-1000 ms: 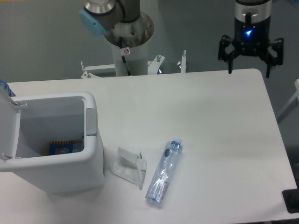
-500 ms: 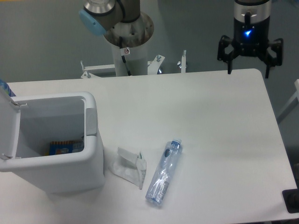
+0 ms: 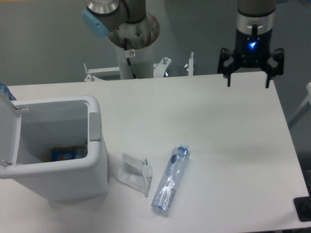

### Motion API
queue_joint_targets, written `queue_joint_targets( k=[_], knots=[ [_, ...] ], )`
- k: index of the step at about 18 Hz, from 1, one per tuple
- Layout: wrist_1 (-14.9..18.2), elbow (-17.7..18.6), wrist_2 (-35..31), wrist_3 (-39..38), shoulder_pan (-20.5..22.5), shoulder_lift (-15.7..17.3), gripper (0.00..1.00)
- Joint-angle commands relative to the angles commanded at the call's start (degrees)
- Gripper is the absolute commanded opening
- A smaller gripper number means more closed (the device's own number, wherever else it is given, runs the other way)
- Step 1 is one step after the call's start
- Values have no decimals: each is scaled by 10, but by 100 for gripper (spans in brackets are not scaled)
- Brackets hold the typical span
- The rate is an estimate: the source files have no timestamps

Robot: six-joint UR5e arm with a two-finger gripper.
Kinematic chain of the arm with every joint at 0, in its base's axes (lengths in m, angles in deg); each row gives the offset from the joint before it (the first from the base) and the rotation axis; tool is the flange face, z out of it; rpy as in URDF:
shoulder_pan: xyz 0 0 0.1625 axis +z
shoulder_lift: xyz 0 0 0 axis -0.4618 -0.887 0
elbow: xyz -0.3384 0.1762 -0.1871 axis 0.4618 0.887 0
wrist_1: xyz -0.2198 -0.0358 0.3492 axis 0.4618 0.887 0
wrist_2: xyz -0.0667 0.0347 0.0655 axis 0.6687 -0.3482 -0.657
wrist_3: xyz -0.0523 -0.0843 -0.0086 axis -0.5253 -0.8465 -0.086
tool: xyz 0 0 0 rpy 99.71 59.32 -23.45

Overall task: Place the trash in the trash can
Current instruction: 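Move the open gripper down toward the white paper wrapper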

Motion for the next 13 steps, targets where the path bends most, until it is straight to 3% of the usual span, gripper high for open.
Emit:
queue_joint_targets(
  k=[4, 7, 11, 13],
  knots=[
    [6, 2, 65, -66, -25, -20, 100],
    [7, 1, 68, -153, -54, -39, 100],
    [3, 7, 70, -198, -91, -66, 100],
    [1, 1, 69, -226, -111, -95, 100]
  ],
)
